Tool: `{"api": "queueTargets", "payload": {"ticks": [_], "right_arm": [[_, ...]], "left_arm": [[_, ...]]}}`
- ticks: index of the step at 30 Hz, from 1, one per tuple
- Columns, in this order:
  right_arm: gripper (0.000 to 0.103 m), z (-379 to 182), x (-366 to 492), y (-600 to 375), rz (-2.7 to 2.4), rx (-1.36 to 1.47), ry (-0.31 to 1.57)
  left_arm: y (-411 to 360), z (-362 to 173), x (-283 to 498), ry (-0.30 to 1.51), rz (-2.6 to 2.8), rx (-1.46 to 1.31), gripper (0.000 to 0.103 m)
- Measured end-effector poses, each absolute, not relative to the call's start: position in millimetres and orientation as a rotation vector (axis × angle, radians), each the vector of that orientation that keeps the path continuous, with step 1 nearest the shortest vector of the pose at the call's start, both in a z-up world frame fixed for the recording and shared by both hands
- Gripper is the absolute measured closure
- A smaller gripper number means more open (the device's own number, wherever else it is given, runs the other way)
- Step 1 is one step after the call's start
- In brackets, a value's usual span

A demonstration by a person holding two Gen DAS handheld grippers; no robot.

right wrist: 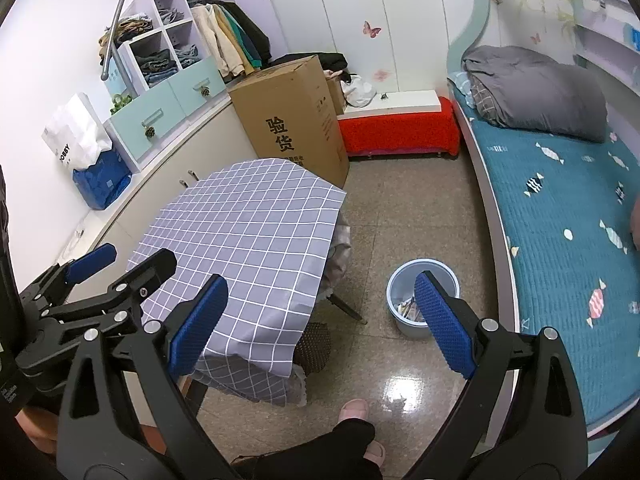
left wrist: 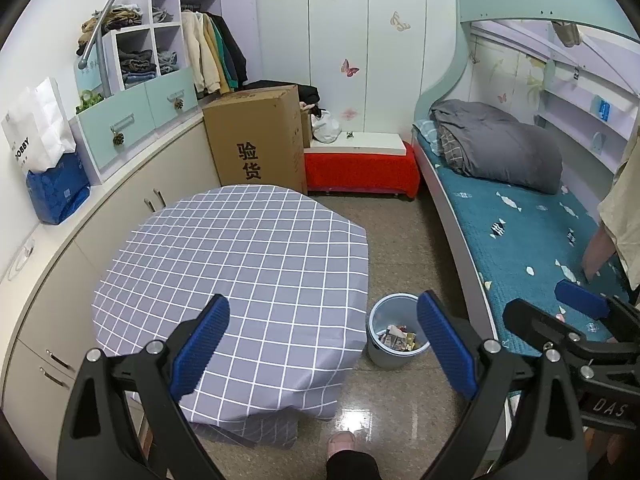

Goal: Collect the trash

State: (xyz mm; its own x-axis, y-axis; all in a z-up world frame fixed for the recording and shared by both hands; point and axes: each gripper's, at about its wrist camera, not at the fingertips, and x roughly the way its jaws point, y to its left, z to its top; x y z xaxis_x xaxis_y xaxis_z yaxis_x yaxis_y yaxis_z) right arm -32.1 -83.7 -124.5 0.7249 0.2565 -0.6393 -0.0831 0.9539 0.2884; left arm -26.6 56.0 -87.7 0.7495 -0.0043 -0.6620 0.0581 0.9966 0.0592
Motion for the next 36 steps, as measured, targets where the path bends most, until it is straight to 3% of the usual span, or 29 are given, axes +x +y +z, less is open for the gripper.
{"api": "queueTargets", "payload": {"ticks": [36], "right_arm": [[0.01,-116.5,-16.3,-87.1,0.165,0.227,0.709]], "left_arm": [[46.6,-79.8,-2.1,0.687,-0.059,0.094,0.01]]}}
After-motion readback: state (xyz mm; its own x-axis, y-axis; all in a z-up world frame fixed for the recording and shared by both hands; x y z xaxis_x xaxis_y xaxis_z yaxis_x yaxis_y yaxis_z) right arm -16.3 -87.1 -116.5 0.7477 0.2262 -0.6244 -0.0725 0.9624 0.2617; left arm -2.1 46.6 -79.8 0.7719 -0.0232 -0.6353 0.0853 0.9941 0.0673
